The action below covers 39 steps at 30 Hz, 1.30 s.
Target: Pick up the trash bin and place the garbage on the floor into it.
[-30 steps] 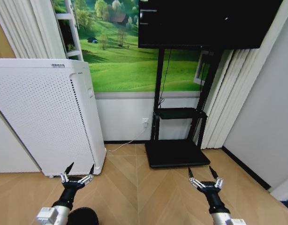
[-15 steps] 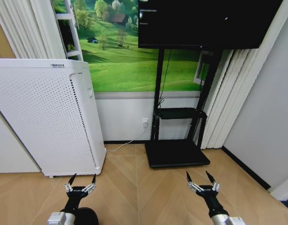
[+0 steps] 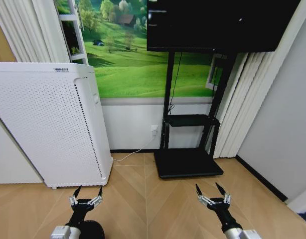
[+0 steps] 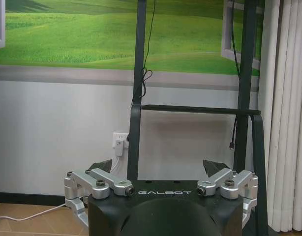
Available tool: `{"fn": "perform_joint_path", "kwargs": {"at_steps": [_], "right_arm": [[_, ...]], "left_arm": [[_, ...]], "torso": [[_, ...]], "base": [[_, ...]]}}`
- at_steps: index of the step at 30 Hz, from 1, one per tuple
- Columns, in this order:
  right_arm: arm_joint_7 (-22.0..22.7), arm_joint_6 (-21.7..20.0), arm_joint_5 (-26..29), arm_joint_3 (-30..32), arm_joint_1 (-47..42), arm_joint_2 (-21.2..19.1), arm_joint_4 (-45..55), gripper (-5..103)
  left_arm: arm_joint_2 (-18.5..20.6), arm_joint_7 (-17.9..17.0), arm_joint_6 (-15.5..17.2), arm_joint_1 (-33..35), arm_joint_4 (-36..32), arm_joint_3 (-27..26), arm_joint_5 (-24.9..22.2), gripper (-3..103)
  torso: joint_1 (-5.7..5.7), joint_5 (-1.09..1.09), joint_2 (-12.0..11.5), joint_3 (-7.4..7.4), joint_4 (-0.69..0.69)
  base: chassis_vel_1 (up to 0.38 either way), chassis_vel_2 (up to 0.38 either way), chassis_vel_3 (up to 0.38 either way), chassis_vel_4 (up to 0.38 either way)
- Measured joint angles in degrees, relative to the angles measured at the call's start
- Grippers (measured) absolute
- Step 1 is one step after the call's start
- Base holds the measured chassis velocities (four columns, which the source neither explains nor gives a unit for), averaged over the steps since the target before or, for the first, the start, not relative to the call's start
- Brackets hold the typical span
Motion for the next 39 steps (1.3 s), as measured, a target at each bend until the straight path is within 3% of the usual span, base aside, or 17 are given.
{"fn": "perform_joint_path", "kwargs": {"at_steps": [9, 39], "right_arm": [[0.0, 0.03, -0.01, 0.03, 0.01, 0.03, 0.05, 100], [0.09, 0.17, -0.07, 0.07, 0.04, 0.08, 0.06, 100]], "left_arm": [[0.02, 0.03, 0.0, 0.0, -0.03, -0.04, -0.05, 100], [0.05, 0.1, -0.04, -0.01, -0.09, -0.08, -0.08, 100]], "torso": [[0.2, 0.0, 0.62, 0.39, 0.0], [2.26, 0.0, 7.85, 5.55, 0.0]], "base": [[0.0, 0.0, 0.0, 0.0], [0.0, 0.0, 0.0, 0.0]]}}
